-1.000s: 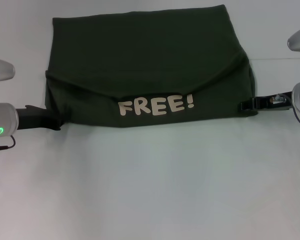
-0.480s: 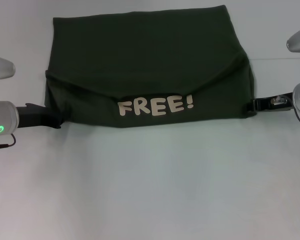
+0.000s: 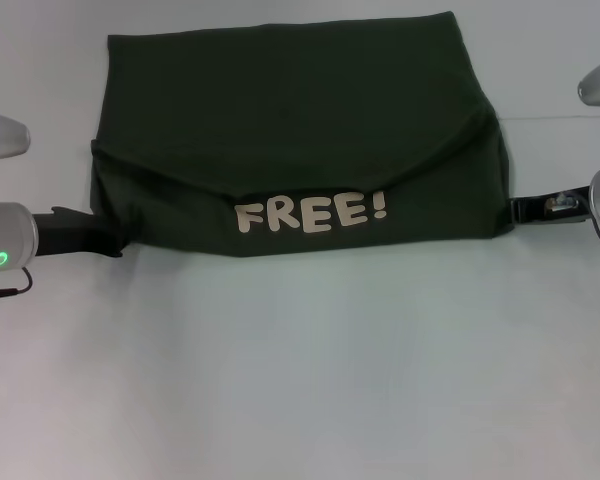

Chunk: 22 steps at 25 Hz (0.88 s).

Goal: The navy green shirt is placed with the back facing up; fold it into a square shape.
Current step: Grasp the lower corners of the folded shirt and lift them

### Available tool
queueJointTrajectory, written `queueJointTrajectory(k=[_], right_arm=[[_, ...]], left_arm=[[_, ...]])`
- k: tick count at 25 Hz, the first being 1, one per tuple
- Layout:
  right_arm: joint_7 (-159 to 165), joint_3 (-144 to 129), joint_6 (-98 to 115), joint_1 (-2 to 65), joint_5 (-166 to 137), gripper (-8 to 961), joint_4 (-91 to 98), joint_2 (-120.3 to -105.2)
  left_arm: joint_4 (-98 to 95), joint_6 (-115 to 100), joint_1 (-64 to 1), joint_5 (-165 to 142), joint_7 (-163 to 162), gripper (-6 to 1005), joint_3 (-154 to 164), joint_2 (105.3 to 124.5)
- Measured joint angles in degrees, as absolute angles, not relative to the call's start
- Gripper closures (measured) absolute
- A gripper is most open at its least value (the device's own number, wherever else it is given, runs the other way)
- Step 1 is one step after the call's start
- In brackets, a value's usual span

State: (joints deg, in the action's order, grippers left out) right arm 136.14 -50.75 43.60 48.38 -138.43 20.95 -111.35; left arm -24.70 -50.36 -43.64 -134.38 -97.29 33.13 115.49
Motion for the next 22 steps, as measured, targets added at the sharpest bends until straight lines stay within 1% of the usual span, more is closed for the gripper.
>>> queueJointTrajectory(k=[1, 6, 9, 15, 22], right_arm=[[136.14, -50.63, 43.84, 48.29, -138.43, 932, 21.08, -111.32], [136.21, -49.95, 47.68, 46.90, -137.97, 931, 23.76, -110.43], [136.20, -48.20, 52.08, 44.78, -137.94, 931, 28.15, -110.39], [135.96, -45.32, 62.14, 40.80, -137.79, 932, 35.93, -110.32], [133.60, -38.84, 73.82, 36.15, -137.23, 932, 42.49, -111.31]], left_arm=[[-24.70, -50.56, -43.63, -134.38, -97.30, 950, 33.04, 115.48], [-26.58, -55.38, -42.98, -134.65, -99.45, 950, 32.76, 115.10], [-29.40, -60.11, -41.93, -134.92, -101.96, 950, 32.84, 114.87], [-32.90, -69.26, -40.58, -135.81, -106.61, 950, 32.55, 113.44], [-36.77, -80.79, -40.08, -139.11, -111.00, 950, 31.86, 112.17]])
